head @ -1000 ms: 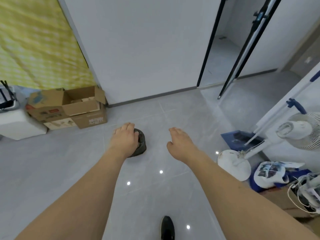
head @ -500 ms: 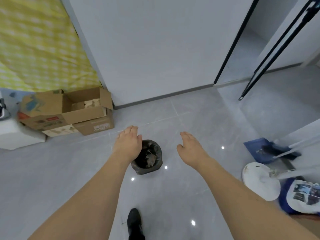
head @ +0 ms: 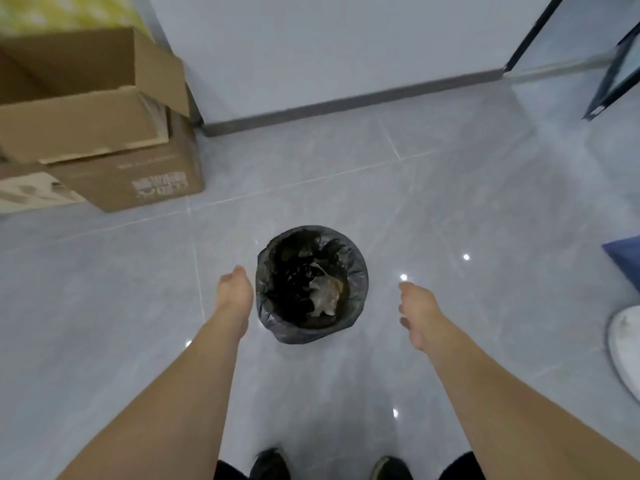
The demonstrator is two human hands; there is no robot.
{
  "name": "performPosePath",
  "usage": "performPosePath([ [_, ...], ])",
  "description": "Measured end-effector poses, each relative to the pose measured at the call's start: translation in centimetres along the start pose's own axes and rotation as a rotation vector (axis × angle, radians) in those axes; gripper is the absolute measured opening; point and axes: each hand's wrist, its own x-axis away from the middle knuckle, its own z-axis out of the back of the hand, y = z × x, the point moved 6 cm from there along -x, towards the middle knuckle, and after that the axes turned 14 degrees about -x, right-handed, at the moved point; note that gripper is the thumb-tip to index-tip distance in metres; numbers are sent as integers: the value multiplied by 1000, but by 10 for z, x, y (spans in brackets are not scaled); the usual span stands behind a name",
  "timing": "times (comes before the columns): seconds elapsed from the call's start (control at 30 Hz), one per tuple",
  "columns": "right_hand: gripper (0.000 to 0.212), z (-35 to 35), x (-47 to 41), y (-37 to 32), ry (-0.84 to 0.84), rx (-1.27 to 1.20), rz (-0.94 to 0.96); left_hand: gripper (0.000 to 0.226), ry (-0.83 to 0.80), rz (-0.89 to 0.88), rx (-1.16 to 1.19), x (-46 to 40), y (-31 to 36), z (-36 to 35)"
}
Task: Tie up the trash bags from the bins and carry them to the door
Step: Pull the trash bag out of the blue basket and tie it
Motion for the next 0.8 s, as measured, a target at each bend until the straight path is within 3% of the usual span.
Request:
performPosePath([
  [0.13,58,-31,-90,86,-29,-247,-175,56,-169,252,333,-78,-78,-67],
  [0.33,68,-65,-144,148,-163,-418,-276,40,-360,322,551,-109,-132,-124],
  [0.53,55,-74,-146,168,-306,-578,-311,54,-409,311,597,-104,-154,-123],
  [0.8,16,-49,-102,137,-205,-546,-32,19,-320,115,559,-58,-121,-81],
])
